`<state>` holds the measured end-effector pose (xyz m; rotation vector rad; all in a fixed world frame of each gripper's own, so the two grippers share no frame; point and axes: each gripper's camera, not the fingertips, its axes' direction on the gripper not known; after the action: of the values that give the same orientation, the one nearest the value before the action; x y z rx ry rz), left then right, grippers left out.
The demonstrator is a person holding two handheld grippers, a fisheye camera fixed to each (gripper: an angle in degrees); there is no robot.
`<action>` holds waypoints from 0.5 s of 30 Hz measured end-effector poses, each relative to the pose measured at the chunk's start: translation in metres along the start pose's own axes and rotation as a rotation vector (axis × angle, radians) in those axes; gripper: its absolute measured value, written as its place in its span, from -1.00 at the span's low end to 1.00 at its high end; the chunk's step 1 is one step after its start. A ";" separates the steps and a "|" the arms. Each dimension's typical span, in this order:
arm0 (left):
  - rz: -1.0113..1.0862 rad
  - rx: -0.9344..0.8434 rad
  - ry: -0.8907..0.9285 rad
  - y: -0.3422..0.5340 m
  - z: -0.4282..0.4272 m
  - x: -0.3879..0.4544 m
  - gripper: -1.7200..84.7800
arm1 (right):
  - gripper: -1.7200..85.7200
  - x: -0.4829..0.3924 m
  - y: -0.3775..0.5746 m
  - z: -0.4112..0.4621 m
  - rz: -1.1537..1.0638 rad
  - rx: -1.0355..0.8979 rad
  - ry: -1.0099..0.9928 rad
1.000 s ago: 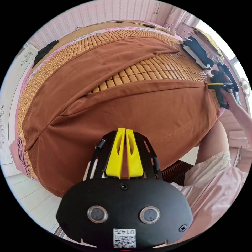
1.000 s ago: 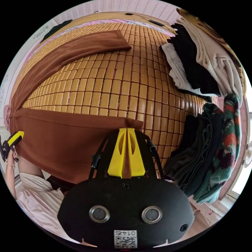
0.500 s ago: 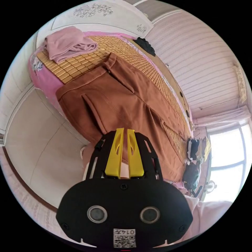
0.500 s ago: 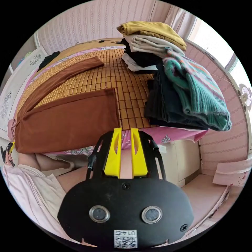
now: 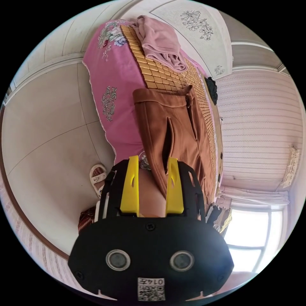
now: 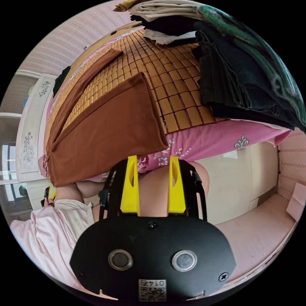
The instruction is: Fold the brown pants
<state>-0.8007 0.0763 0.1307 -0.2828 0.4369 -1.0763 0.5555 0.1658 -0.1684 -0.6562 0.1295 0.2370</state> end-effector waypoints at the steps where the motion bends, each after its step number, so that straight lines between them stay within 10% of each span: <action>1: -0.003 -0.003 0.000 -0.004 0.003 0.002 -0.67 | -0.69 -0.004 -0.002 -0.001 -0.012 0.003 0.003; 15: 0.205 -0.085 0.107 0.006 -0.034 0.045 -0.98 | -0.96 -0.064 -0.015 -0.056 -0.132 0.184 0.069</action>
<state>-0.7942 0.0386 0.0889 -0.2505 0.5956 -0.8757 0.4952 0.1086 -0.1917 -0.4875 0.1719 0.0742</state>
